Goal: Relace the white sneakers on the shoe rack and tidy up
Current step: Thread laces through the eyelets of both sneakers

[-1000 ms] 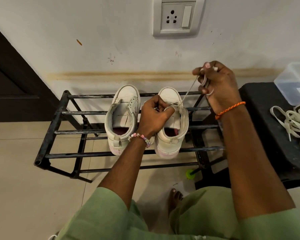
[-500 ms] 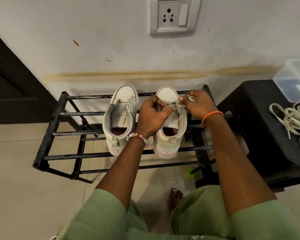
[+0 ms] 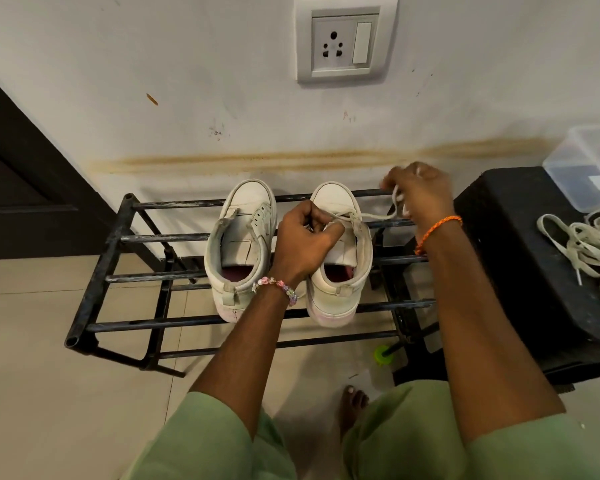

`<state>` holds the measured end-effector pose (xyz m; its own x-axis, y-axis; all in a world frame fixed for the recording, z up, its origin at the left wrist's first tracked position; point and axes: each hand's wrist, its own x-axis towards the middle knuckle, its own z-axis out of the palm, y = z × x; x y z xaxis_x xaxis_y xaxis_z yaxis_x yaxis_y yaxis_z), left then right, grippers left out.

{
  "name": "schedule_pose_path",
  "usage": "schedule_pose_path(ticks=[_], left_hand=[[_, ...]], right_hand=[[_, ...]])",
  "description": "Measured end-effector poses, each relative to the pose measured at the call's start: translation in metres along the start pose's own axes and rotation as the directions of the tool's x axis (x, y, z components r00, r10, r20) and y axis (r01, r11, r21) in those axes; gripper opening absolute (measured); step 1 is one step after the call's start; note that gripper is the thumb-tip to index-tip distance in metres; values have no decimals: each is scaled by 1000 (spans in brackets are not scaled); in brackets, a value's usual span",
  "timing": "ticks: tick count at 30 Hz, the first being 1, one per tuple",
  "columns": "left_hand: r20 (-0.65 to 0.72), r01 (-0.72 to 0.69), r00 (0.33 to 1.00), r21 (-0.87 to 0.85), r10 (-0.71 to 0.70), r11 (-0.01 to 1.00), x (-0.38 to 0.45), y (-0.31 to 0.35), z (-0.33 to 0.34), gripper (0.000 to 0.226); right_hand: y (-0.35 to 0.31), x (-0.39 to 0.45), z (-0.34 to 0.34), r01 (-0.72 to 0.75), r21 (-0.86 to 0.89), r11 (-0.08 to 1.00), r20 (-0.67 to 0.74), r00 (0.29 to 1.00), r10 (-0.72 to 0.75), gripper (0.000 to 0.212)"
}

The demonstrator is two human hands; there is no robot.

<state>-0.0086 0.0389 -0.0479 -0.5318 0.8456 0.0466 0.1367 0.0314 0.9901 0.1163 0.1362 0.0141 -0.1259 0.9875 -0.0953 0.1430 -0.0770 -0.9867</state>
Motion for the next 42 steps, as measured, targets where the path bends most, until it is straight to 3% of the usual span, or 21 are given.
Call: schedule_pose_path(ticks=[3,6,8,13,16,21,24,27,30,34,42], left_hand=[[3,-6,1000,-21,7,1000,-1,2,1,14],[-1,-8,1000,-33,8,999,-1,2,2,11],[-10,-6,1000,-40,6,999,0,1,2,11],[-18,8,1000,-25,-8,1000,0,0,2,14],[-17,-7,1000,-6,7,1000,0,0,2,17],[-39,8,999,43,-7,999,0,1,1,21],[-39,-7,999,66,10,998,0,0,2,21],[-101,69,992,-33,-72,997,4,-4,0,11],[-100,140,987,111,-129,984,10,-13,-5,5],[-58,95,995,163,-86,982,11,-16,-8,12],[-39,-31,998,419,52,907,19,-25,-3,19]], right_hand=[[21,2,7,-34,-384,923,87,994,73,15],[31,4,12,-68,-566,822,196,957,215,45],[32,3,17,-41,-608,793,270,929,255,47],[27,4,16,84,-561,824,339,931,136,29],[16,3,13,152,-450,880,338,941,10,32],[10,3,13,34,-191,981,275,961,20,37],[15,3,14,-62,-210,976,220,969,109,28],[18,1,10,-134,-253,958,142,975,173,24],[24,-1,8,-155,-378,913,183,954,238,31],[28,-1,11,-15,-510,860,298,935,193,26],[28,-1,10,91,-574,814,237,970,58,26]])
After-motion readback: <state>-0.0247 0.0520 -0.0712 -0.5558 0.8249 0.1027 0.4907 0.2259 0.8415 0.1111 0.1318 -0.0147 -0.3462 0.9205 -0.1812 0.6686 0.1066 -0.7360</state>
